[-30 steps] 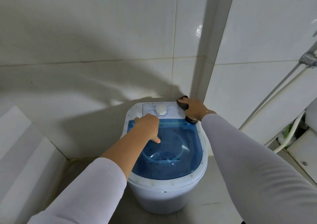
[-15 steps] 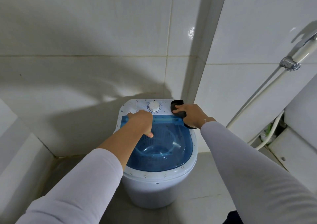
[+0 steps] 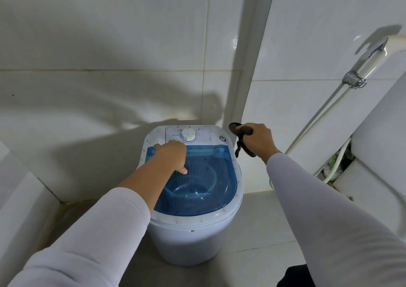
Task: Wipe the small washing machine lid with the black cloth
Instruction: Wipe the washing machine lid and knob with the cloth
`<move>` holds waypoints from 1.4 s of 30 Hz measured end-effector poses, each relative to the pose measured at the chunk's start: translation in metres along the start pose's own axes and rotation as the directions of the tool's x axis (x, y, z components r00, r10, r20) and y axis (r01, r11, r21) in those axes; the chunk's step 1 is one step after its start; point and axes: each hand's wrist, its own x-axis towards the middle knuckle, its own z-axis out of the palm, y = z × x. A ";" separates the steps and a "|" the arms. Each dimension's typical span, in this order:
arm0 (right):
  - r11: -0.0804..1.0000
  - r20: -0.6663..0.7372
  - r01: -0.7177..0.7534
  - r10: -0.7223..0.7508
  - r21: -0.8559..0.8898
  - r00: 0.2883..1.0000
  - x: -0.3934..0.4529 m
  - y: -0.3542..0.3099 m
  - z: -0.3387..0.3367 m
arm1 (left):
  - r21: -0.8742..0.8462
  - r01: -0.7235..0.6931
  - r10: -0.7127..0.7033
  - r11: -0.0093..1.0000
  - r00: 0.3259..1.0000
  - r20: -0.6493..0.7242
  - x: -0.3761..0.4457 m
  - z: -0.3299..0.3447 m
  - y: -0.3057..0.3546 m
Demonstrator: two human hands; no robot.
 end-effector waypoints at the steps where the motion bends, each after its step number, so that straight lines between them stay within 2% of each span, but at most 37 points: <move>1: 0.999 -0.022 -0.023 0.024 0.033 0.999 0.001 0.002 0.000 | -0.005 -0.001 0.001 1.000 1.000 0.000 0.000 0.000 0.000; 3: 0.998 -0.029 -0.041 0.043 0.050 0.999 0.001 0.003 0.003 | -0.007 0.001 -0.001 1.000 1.000 0.002 0.000 0.000 0.000; 6: 0.999 0.048 -0.036 0.036 0.016 0.998 0.002 0.002 0.011 | -0.002 0.009 -0.009 1.000 1.000 0.007 0.001 0.001 0.001; 13: 0.984 0.222 0.123 -0.092 -0.129 0.971 0.022 -0.020 0.032 | 0.021 0.011 -0.011 1.000 1.000 -0.001 0.003 0.003 0.002; 17: 0.965 0.336 0.143 -0.063 -0.220 0.940 0.029 -0.030 0.039 | 0.037 -0.002 0.002 0.999 1.000 -0.009 0.005 0.003 0.002; 30: 0.970 0.218 0.185 -0.149 -0.155 0.964 0.003 -0.005 0.035 | 0.018 -0.030 0.030 0.999 0.999 0.017 0.009 0.007 -0.005; 34: 0.974 0.196 0.163 -0.130 -0.160 0.972 -0.007 0.001 0.034 | 0.036 -0.019 0.018 0.999 0.999 0.026 0.011 0.009 -0.005; 42: 0.994 0.143 0.026 -0.010 -0.107 0.990 -0.030 0.009 0.026 | 0.034 -0.025 0.025 0.999 1.000 0.004 0.006 0.010 -0.005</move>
